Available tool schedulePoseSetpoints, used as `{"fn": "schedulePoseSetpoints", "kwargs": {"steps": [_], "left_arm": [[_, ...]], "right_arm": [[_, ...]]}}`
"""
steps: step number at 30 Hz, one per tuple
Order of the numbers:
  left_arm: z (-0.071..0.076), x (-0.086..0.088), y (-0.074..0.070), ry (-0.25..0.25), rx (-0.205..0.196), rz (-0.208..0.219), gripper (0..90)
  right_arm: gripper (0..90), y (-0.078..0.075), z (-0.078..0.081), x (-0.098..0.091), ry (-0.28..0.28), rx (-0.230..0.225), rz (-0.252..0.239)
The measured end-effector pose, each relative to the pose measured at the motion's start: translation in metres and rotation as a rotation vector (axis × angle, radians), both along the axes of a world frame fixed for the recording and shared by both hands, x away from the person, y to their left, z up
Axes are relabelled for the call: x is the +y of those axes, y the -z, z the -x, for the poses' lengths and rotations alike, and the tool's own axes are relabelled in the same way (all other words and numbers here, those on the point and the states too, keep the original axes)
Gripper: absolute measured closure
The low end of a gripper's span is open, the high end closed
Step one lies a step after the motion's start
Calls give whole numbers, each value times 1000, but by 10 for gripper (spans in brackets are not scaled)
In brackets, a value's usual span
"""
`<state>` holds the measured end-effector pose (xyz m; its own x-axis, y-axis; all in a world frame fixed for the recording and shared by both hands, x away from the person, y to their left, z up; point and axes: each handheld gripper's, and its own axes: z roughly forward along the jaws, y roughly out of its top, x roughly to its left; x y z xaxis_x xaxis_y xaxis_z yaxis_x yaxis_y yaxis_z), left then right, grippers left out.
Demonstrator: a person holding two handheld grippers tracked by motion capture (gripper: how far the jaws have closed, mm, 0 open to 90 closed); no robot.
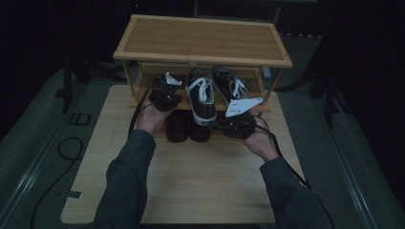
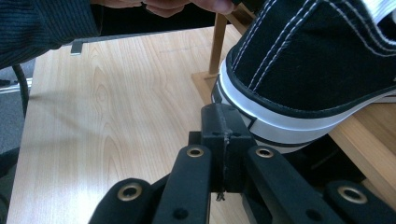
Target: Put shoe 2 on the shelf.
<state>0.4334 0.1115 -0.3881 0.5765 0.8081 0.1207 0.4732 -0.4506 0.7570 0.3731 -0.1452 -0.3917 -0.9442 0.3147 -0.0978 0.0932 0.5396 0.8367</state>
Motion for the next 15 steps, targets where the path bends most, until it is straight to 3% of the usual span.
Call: {"fn": "schedulePoseSetpoints", "kwargs": {"steps": [7,10,15], "left_arm": [[0,0,0,6,-11,-18,900],[2,2,-1,3,-25,-54,900],[3,8,0,-5,-28,-58,900]], "right_arm": [[900,1,-1,5,3,1,-4],[900,2,0,5,6,4,-12],[900,2,1,6,13,0,-19]]}}
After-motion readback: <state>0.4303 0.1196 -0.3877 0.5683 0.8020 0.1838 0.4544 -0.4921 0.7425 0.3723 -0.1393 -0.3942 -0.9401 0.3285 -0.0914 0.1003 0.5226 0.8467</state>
